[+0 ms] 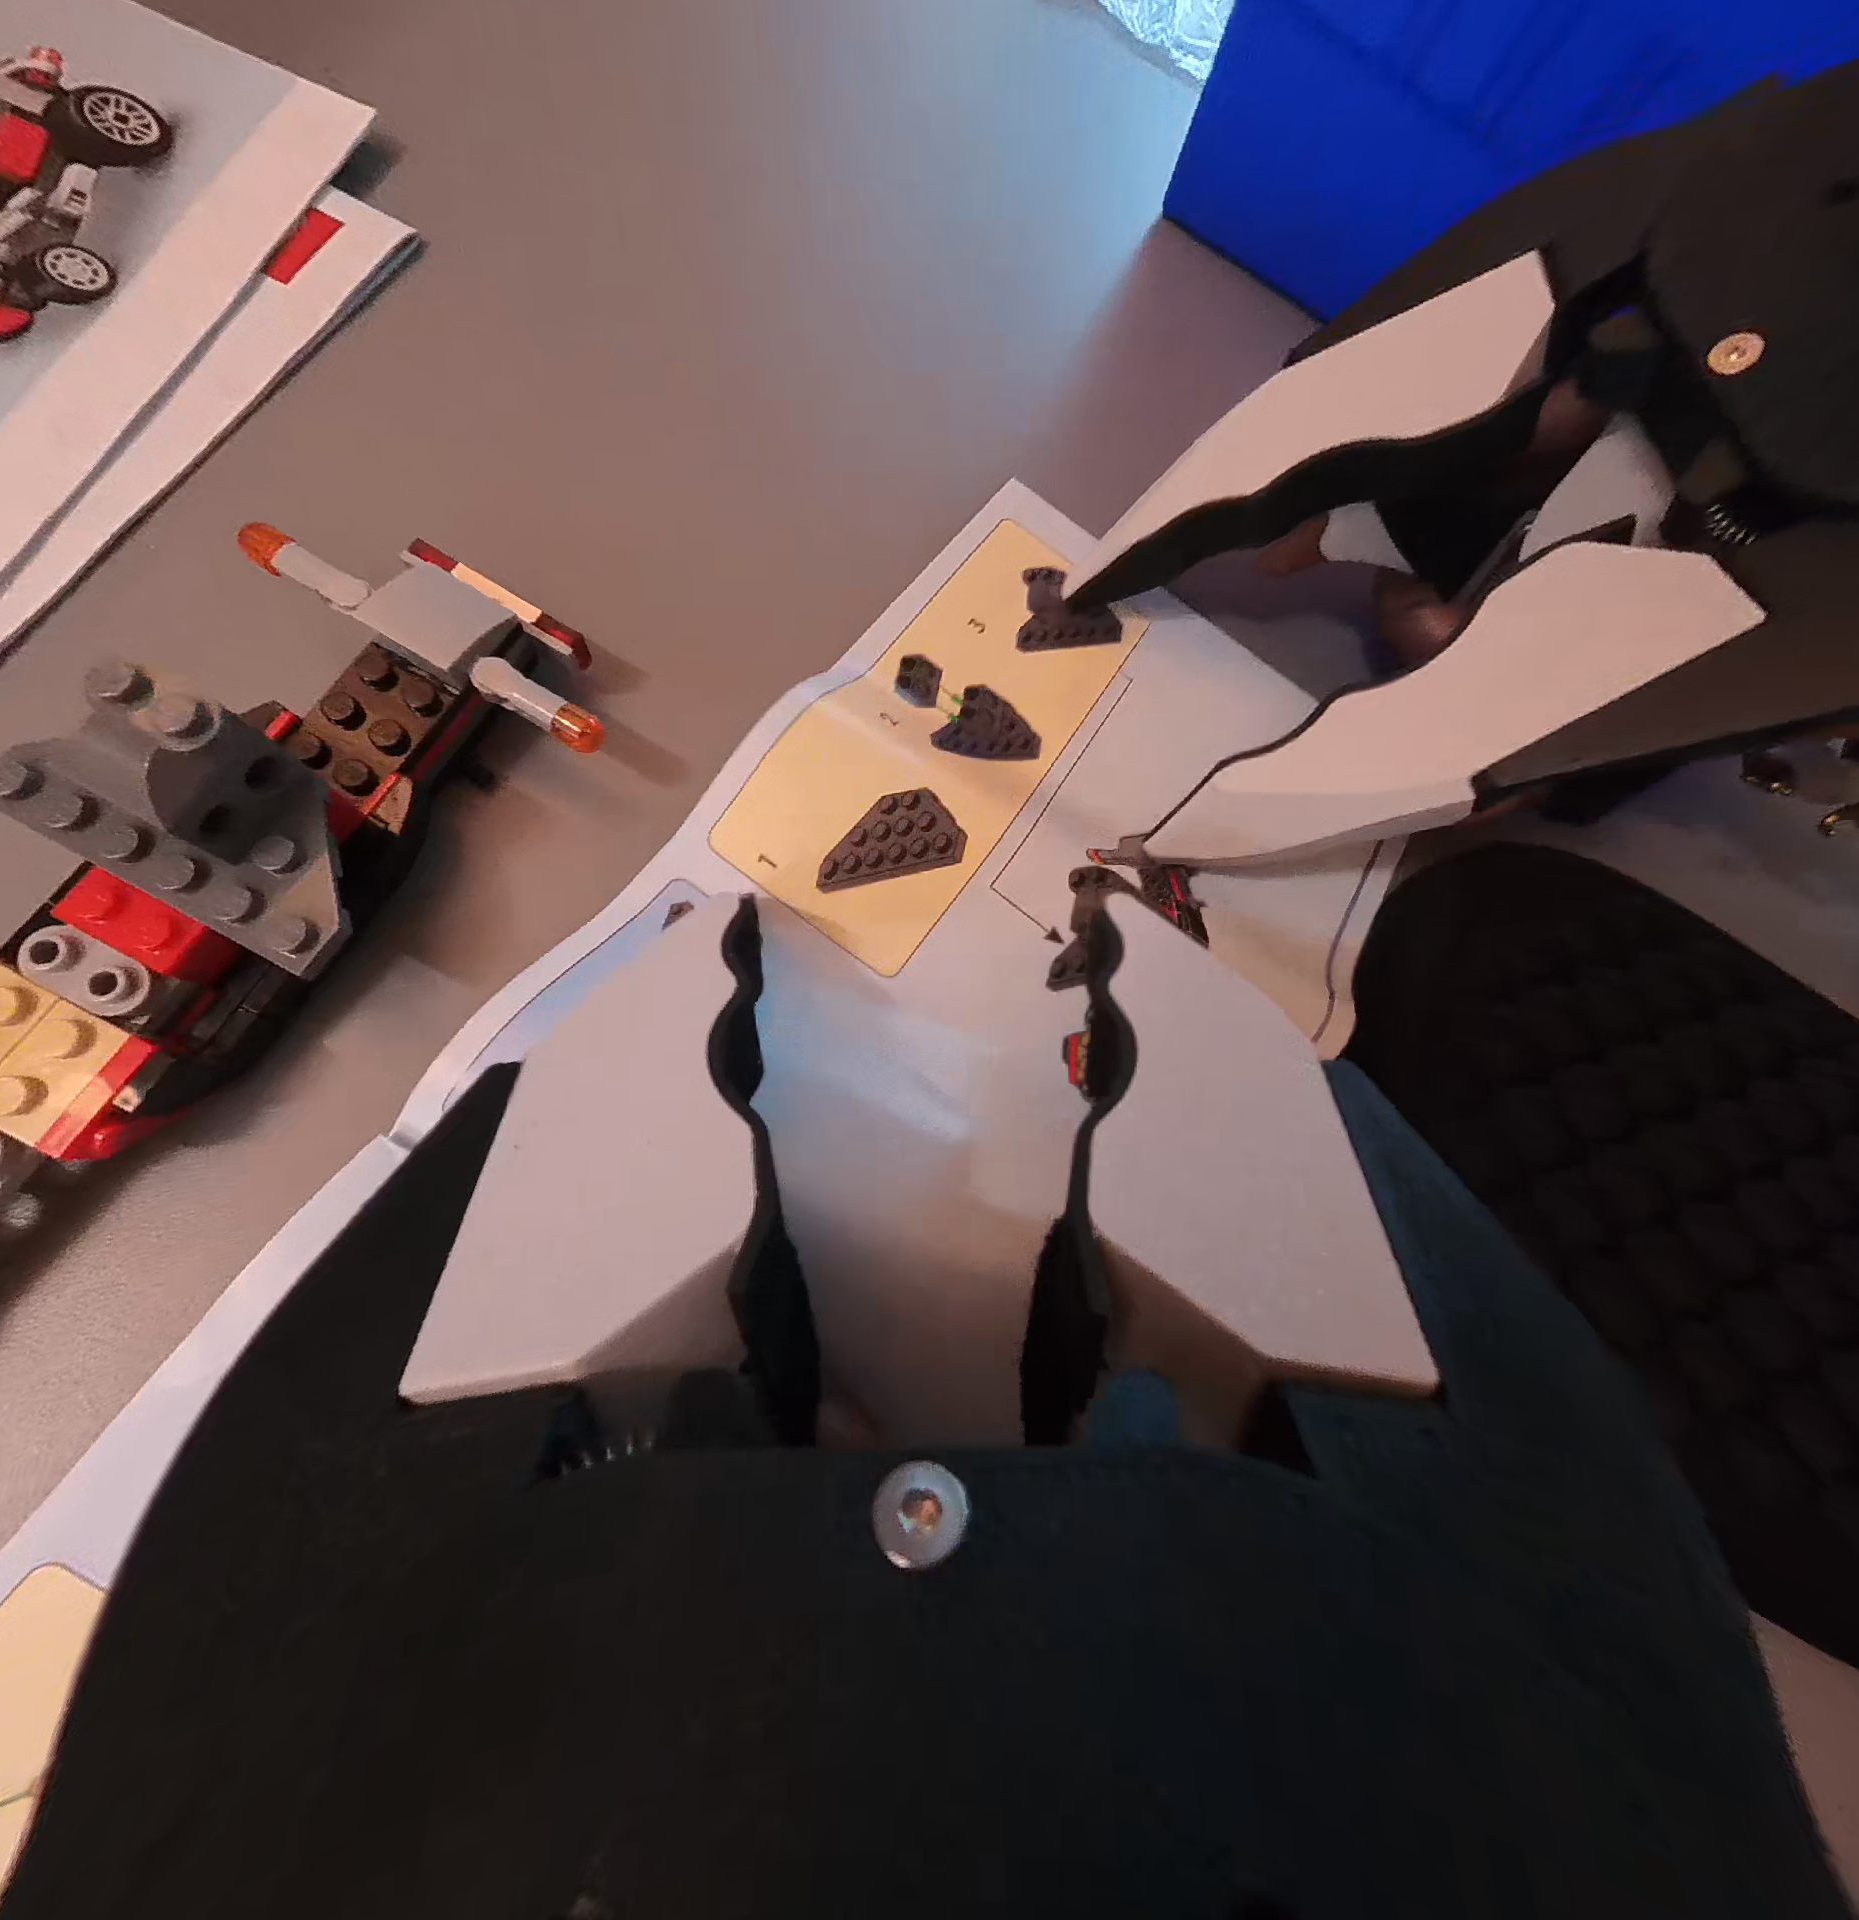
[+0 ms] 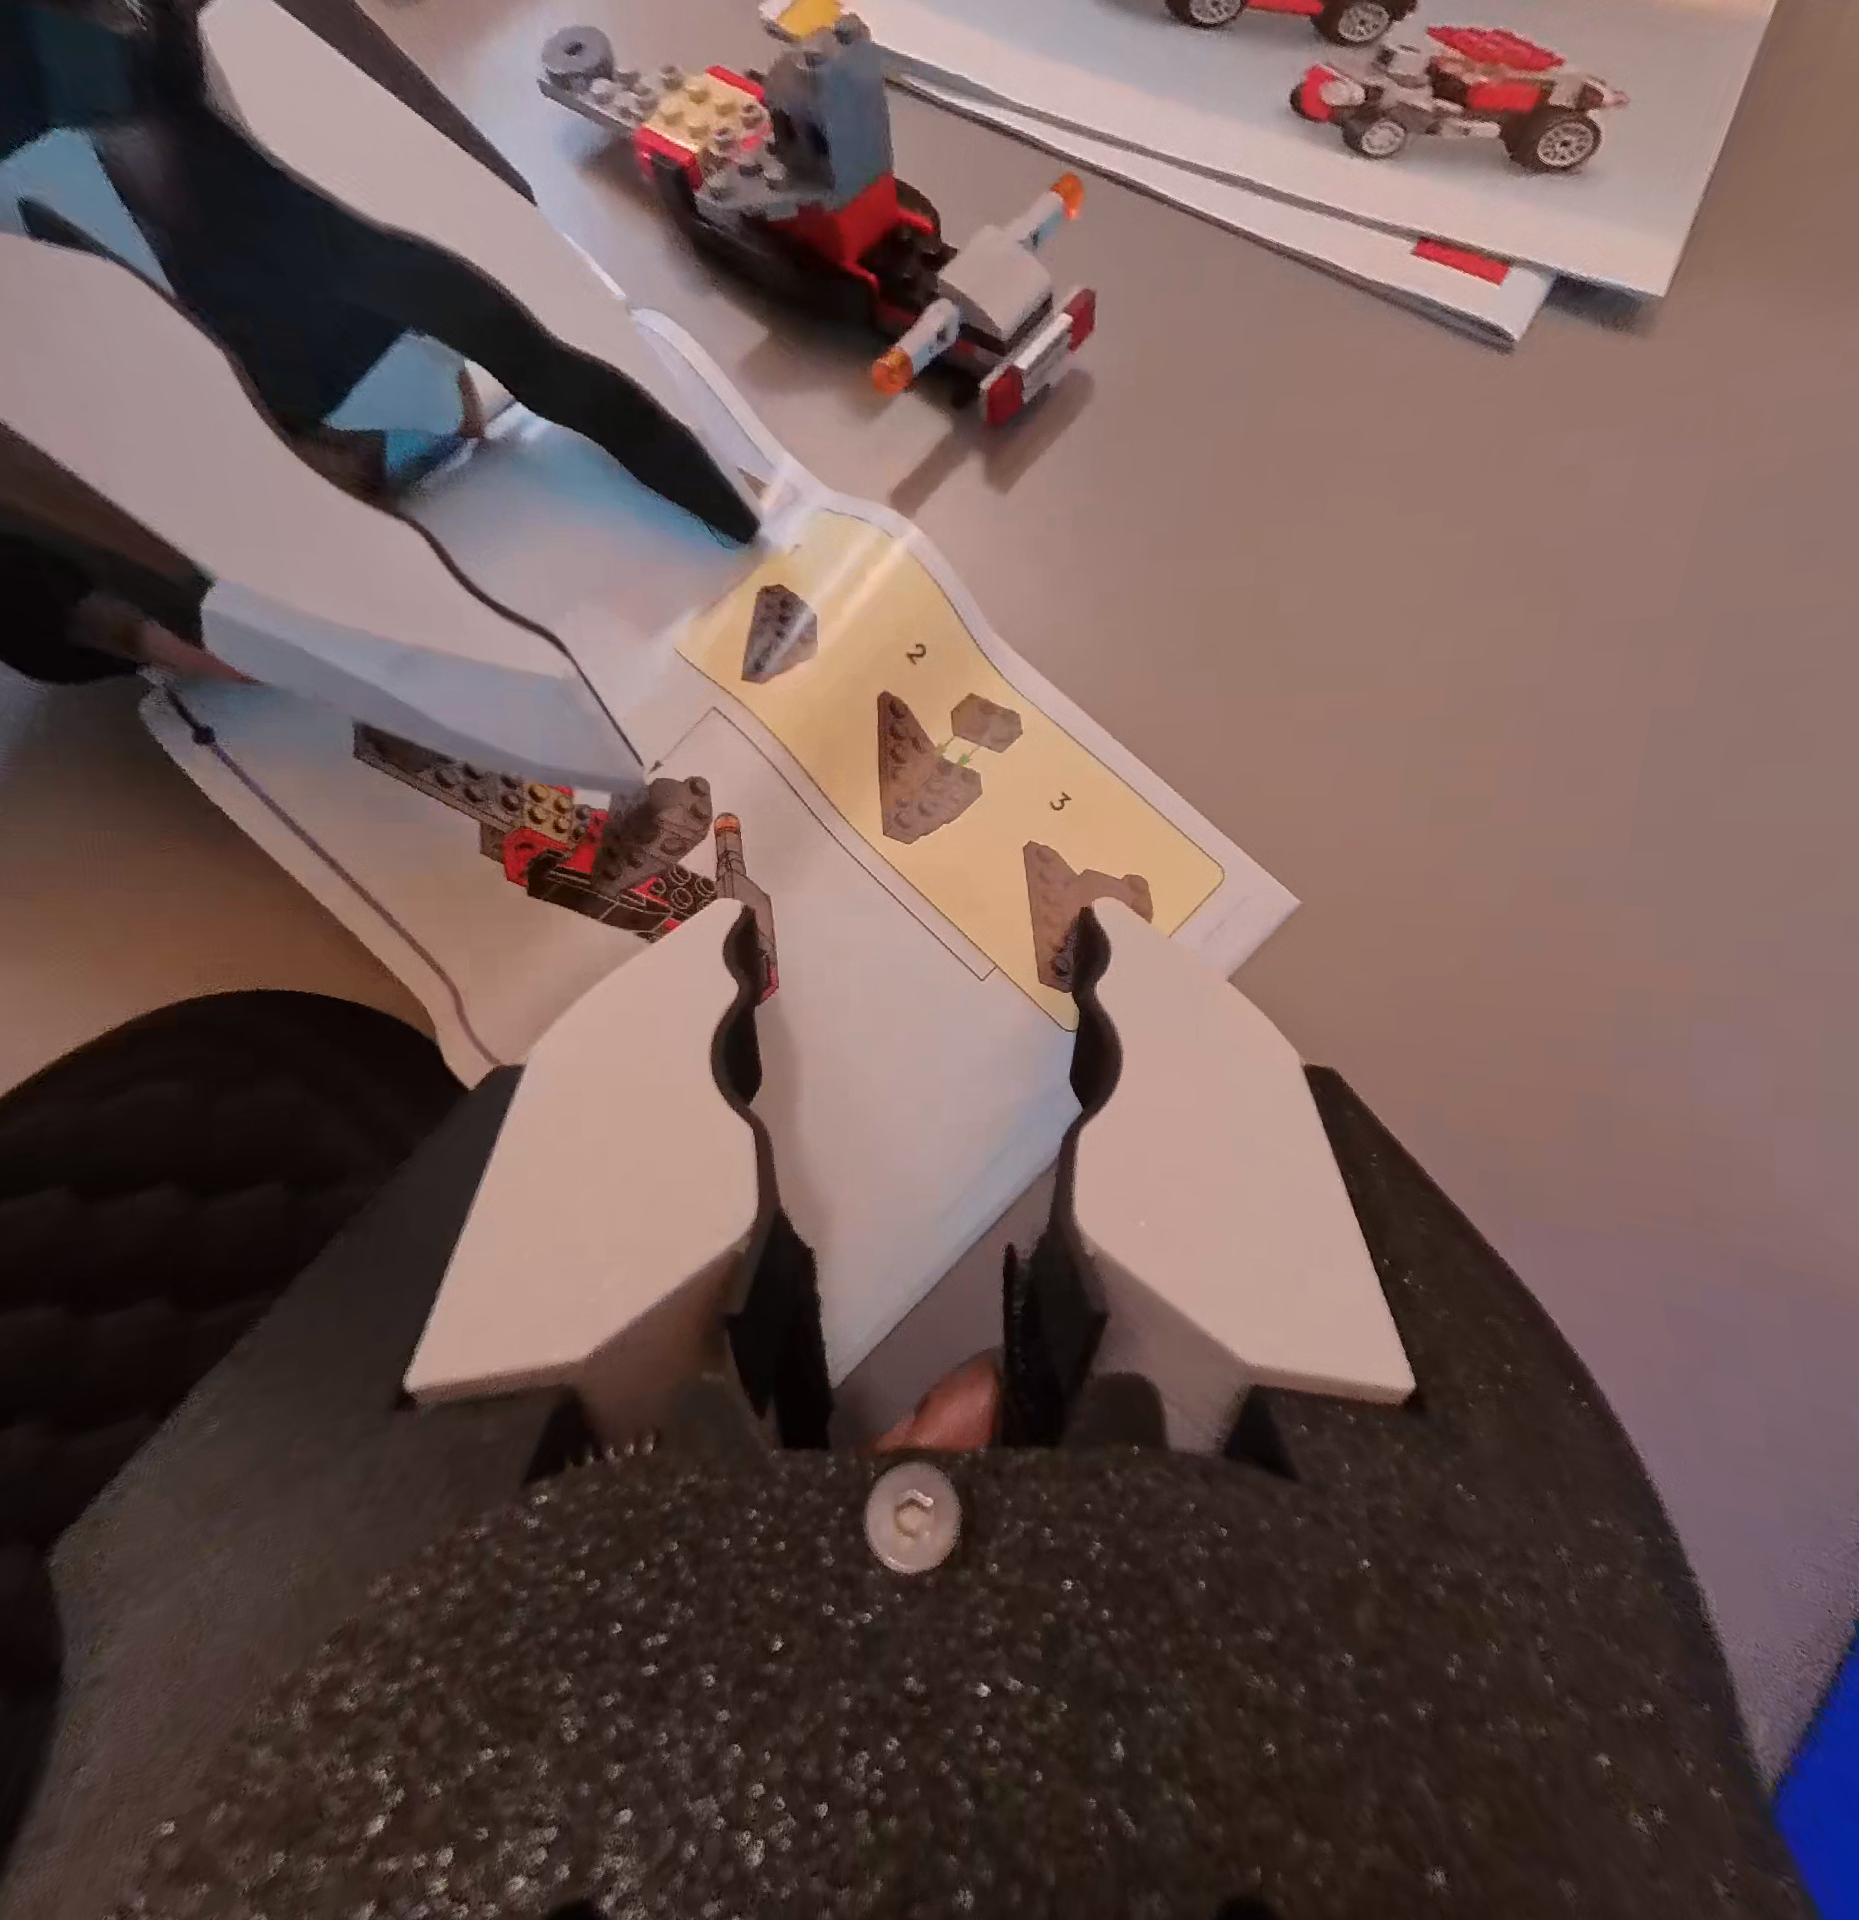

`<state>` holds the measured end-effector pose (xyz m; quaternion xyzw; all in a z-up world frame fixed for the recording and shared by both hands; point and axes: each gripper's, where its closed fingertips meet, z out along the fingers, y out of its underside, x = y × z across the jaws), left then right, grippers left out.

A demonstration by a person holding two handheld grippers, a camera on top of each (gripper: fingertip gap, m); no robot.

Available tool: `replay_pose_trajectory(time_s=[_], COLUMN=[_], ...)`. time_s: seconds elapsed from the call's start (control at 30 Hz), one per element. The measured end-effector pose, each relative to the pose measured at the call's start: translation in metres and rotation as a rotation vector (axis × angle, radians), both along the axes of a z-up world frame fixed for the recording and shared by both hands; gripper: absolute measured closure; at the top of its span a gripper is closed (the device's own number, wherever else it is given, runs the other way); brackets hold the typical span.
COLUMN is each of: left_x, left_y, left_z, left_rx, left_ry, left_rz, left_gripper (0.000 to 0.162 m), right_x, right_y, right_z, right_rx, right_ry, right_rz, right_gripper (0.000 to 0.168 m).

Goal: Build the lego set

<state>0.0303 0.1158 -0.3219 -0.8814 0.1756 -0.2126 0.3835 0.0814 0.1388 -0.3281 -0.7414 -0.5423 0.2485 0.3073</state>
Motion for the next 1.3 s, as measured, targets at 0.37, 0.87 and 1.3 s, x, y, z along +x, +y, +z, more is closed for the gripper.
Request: replay_pose_trajectory(time_s=[0.37,0.87,1.3], left_x=[0.003,-0.011,-0.014], left_y=[0.001,0.010,0.006], left_z=[0.015,0.002,-0.004], left_rx=[0.057,0.056,0.084], left_ry=[-0.110,0.095,0.236], left_rz=[-0.009,0.115,0.077], left_gripper=[0.076,0.094,0.126], right_x=[-0.021,-0.052,0.021], right_y=[-0.021,-0.054,0.009], right_z=[0.004,0.006,0.012], right_rx=[-0.098,-0.163,-0.048], right_ry=[0.071,0.086,0.028], right_rz=[0.116,0.296,0.091], right_gripper=[0.116,0.111,0.098])
